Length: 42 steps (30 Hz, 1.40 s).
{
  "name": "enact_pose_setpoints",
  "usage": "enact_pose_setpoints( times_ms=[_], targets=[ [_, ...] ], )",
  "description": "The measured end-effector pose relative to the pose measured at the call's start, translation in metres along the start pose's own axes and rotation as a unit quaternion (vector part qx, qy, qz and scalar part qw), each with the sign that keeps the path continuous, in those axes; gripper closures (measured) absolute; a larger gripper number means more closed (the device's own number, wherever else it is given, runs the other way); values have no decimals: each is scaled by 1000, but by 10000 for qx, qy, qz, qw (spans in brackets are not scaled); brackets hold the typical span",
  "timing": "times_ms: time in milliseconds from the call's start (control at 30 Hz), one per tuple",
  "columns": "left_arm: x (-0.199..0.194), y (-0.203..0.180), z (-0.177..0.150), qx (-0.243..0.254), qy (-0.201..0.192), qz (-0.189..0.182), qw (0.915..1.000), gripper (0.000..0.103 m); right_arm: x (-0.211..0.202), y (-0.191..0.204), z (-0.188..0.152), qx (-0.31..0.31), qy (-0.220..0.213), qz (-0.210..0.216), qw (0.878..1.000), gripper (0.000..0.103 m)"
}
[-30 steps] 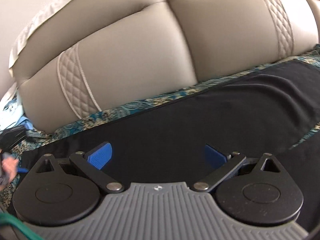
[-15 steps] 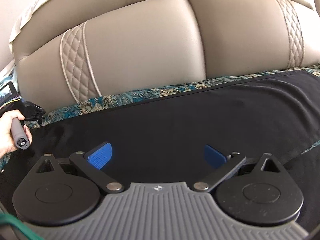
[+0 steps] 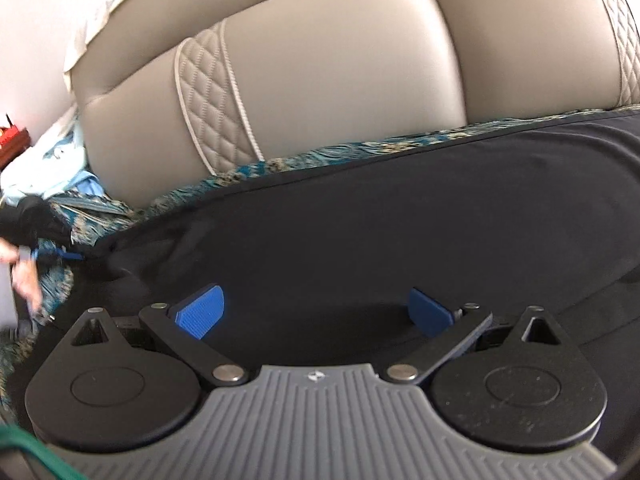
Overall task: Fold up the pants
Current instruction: 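Close the left gripper on the trousers edge while the right gripper grasps beside it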
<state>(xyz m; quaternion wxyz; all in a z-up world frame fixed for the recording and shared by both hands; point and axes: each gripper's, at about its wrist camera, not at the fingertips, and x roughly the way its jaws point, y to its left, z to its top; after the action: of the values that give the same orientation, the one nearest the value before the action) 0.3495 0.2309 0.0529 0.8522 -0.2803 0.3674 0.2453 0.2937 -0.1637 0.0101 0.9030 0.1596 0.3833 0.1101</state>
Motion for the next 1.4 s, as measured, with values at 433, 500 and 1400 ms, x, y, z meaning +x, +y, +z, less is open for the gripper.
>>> enact_pose_setpoints(
  times_ms=[433, 500, 1400],
  targets=[
    [-5, 66, -11, -574, -229, -732, 9954, 102, 96, 115, 36, 1384, 828, 1413, 9767, 28],
    [-2, 69, -6, -674, -113, -818, 9943, 102, 110, 122, 30, 1682, 1078, 1456, 9690, 44],
    [-33, 106, -9, -884, 241, -1822, 9790, 68, 112, 159, 30, 2043, -99, 676, 9765, 97]
  ],
)
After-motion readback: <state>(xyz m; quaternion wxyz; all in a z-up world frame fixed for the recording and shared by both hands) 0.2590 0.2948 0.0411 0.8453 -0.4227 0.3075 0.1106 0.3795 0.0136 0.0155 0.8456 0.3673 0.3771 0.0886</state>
